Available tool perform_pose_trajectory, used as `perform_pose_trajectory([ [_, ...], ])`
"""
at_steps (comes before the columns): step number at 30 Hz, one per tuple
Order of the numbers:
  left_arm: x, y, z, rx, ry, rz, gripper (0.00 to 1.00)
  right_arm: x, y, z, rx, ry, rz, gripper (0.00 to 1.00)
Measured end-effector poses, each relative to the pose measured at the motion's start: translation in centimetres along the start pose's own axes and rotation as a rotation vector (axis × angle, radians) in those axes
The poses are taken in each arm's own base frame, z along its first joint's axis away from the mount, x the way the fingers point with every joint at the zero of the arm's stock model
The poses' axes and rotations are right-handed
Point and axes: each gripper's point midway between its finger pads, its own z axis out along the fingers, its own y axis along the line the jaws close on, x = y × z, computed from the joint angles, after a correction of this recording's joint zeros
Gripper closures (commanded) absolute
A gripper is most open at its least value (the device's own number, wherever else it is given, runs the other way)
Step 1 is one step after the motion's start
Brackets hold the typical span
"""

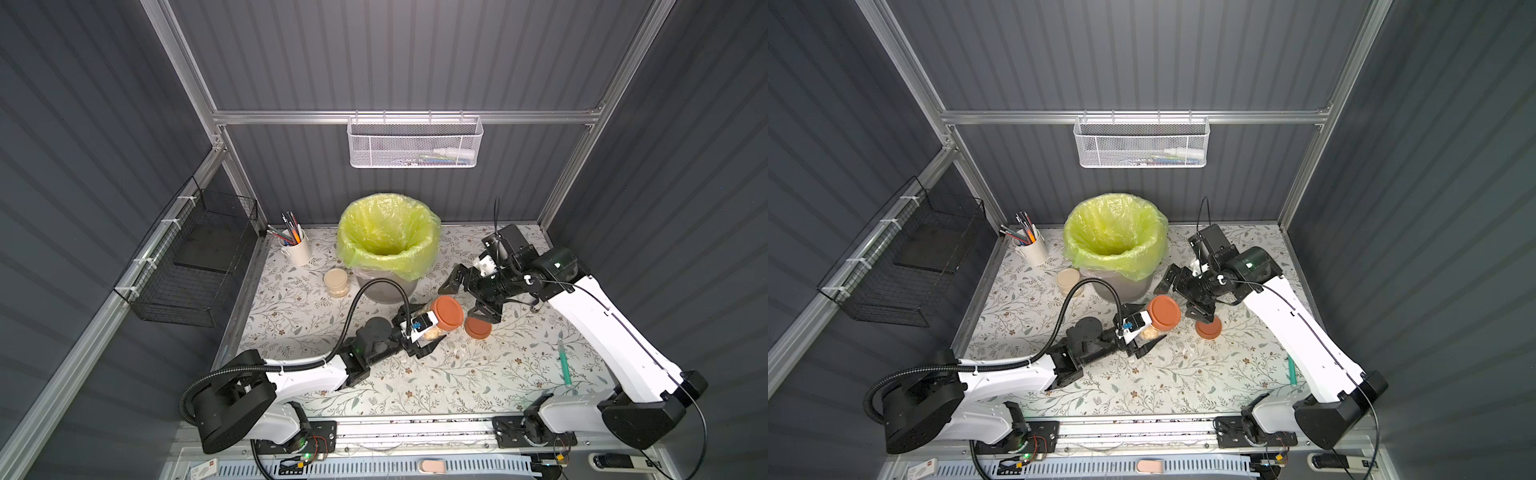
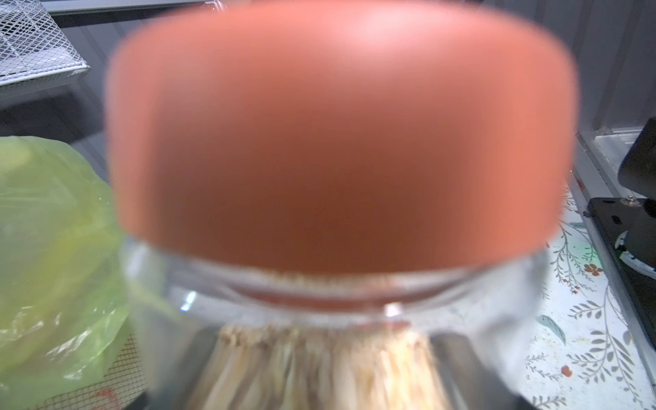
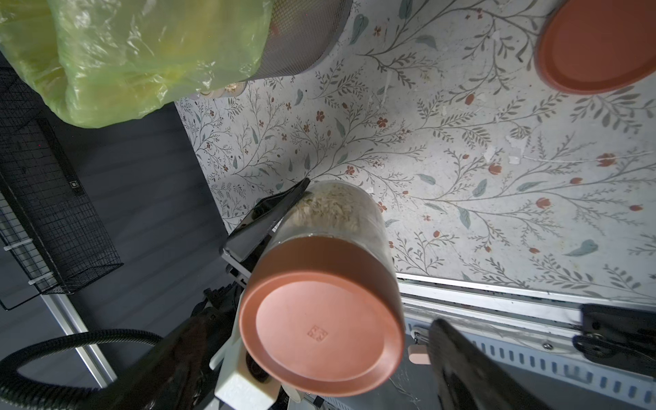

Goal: Empty expired oatmeal from jars
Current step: Unscrew the lid from the jar.

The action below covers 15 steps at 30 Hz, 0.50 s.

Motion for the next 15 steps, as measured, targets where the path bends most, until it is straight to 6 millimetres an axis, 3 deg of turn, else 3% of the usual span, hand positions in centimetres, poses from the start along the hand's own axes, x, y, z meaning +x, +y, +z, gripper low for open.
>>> perform_pose_trajectory([
  [15,-0.01,0.02,0.00,-0.001,0.000,0.000,0.87,0.46,-0.36,0.90,0.009,0.030,0.001,0.01],
])
